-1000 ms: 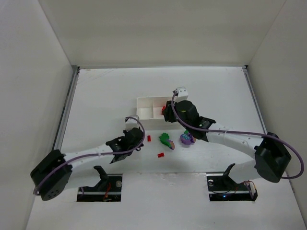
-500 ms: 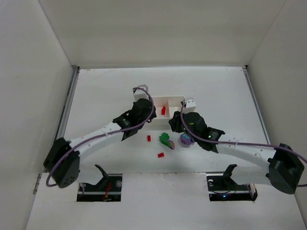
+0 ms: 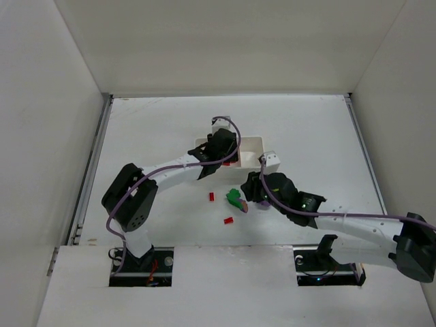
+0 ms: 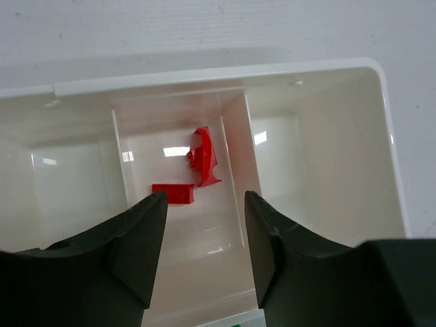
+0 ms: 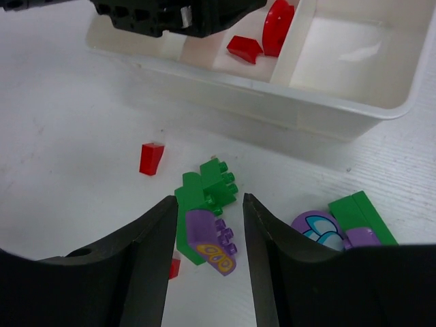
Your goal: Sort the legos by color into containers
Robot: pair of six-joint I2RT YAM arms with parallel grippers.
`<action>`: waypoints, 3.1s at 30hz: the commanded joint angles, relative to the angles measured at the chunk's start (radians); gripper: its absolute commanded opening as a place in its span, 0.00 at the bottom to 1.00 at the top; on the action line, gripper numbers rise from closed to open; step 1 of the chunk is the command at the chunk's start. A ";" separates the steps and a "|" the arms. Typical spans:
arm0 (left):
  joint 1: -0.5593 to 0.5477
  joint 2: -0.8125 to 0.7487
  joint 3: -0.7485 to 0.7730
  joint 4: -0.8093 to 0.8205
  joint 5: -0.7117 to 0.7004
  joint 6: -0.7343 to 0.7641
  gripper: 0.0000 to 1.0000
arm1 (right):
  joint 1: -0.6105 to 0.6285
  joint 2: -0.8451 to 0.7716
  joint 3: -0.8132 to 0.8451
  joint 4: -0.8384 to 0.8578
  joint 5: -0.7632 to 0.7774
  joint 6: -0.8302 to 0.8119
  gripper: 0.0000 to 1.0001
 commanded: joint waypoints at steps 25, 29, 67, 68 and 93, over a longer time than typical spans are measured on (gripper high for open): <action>0.249 -0.863 -0.607 -0.150 -0.087 -0.143 0.45 | 0.230 0.666 0.354 0.131 0.121 0.065 0.54; 0.250 -0.916 -0.655 -0.200 -0.074 -0.167 0.45 | 0.222 0.736 0.400 0.126 0.132 0.081 0.52; -0.188 -0.812 -0.747 0.005 -0.023 -0.135 0.57 | -0.066 0.415 0.391 0.097 0.072 -0.022 0.22; -0.211 -0.789 -0.744 0.022 -0.020 -0.124 0.58 | -0.078 0.430 0.397 0.105 0.061 -0.021 0.22; -0.428 -0.458 -0.663 0.223 0.124 0.069 0.60 | -0.149 0.372 0.307 0.160 0.018 -0.018 0.54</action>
